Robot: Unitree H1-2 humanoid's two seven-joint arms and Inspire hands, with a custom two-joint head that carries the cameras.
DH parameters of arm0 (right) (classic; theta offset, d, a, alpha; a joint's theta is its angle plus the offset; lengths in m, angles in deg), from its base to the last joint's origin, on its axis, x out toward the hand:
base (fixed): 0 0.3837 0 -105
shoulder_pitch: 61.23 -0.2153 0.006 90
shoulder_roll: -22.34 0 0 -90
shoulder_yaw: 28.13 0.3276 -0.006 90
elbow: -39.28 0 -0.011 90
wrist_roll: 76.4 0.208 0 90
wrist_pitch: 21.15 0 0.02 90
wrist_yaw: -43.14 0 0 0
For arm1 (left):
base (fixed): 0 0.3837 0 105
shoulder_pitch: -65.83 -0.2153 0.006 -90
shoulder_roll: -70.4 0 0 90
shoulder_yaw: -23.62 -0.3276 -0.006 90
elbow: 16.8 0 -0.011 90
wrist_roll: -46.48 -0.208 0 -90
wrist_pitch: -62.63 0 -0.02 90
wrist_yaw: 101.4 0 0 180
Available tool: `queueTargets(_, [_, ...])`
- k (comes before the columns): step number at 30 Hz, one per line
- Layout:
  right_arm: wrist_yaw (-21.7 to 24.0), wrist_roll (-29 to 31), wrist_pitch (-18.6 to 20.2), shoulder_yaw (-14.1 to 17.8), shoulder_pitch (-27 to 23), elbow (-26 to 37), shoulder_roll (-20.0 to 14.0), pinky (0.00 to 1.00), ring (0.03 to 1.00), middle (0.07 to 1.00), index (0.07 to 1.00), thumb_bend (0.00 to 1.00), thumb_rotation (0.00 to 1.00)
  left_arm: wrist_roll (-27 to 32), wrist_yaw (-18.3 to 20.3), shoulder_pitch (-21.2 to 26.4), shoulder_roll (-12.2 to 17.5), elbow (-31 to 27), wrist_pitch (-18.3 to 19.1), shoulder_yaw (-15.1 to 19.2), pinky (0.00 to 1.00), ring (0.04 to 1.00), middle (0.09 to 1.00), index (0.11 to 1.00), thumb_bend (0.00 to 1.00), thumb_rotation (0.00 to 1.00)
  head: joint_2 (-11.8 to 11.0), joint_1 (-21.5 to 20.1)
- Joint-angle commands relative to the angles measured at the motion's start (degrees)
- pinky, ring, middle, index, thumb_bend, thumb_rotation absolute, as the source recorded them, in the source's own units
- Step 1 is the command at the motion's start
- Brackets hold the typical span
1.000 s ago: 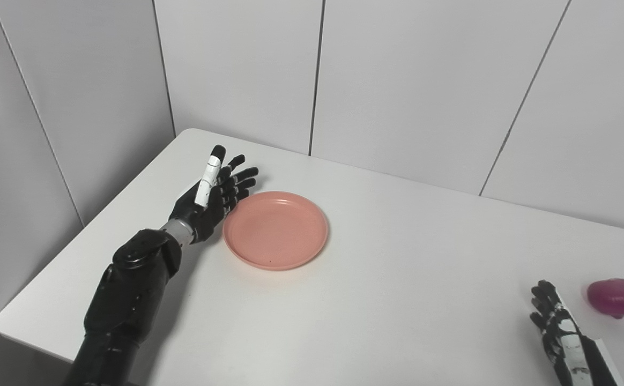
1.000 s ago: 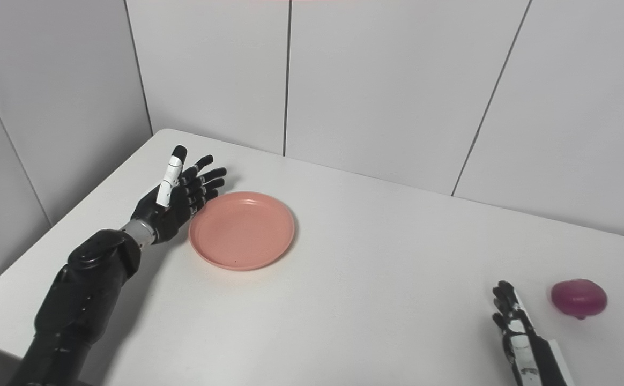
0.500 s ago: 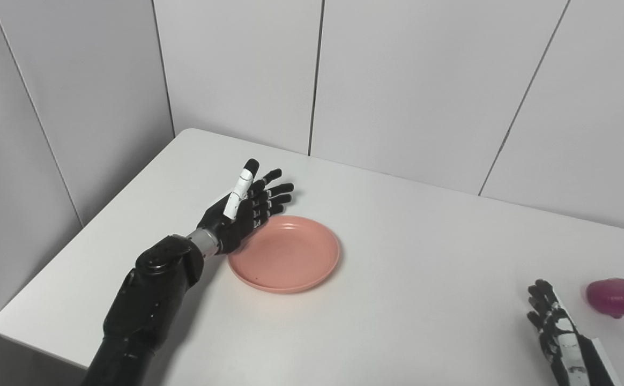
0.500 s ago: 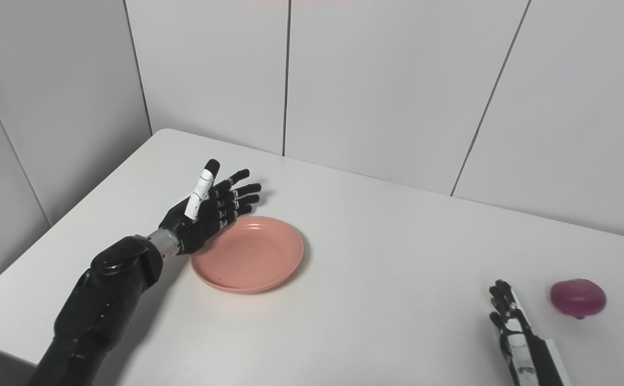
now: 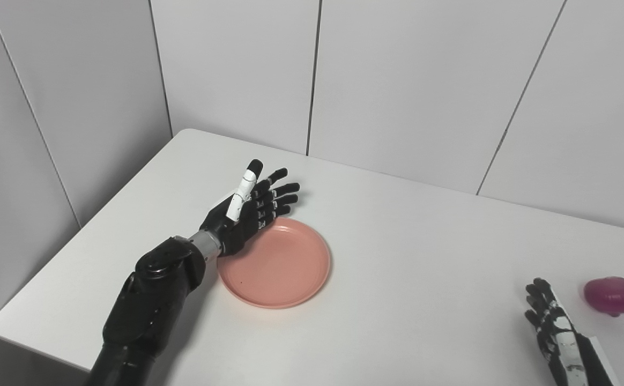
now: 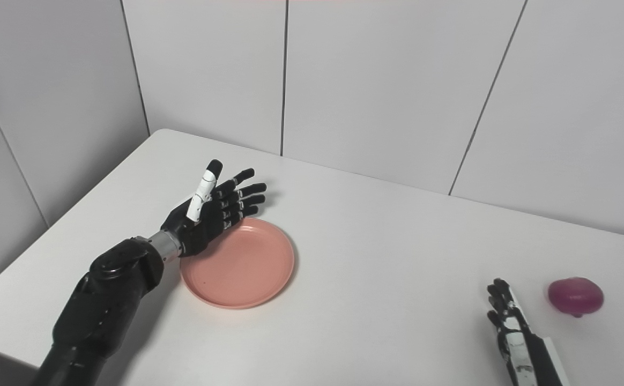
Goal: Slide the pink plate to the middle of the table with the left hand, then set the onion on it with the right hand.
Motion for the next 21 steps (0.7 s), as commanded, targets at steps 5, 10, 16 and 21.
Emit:
queueTargets(5, [-0.2, 0.7, -0.8, -0.1, -0.3, 0.2, 0.5, 1.0, 1.0, 0.963, 0.97, 0.89, 1.0, 1.3, 0.8, 2.0, 0.5, -2.4, 0.4, 0.2, 0.98, 0.924, 0.905, 0.974, 0.84, 1.0, -0.1, -0.1])
queueTargets(10, [-0.1, 0.8, -0.5, -0.2, -0.4, 0.2, 0.4, 1.0, 1.0, 0.967, 0.975, 0.9, 1.0, 1.5, 0.7, 2.0, 0.5, -2.8, 0.7, 0.2, 0.97, 0.923, 0.902, 0.975, 0.83, 1.0, -0.1, -0.1])
queueTargets(16, [-0.2, 0.7, -0.1, -0.2, -0.3, 0.3, 0.4, 1.0, 1.0, 0.964, 0.973, 0.9, 1.0, 2.1, 1.2, 2.3, 0.6, -2.8, 0.3, 0.6, 1.0, 0.936, 0.924, 0.989, 0.81, 1.0, -0.1, -0.1])
queueTargets(21, [0.0, 0.8, -0.5, -0.1, -0.4, 0.0, 0.3, 1.0, 1.0, 0.965, 0.972, 0.9, 1.0, 2.2, 0.7, 2.7, 0.6, -3.5, 0.5, 1.4, 1.0, 0.93, 0.921, 0.983, 0.81, 1.0, -0.1, -0.1])
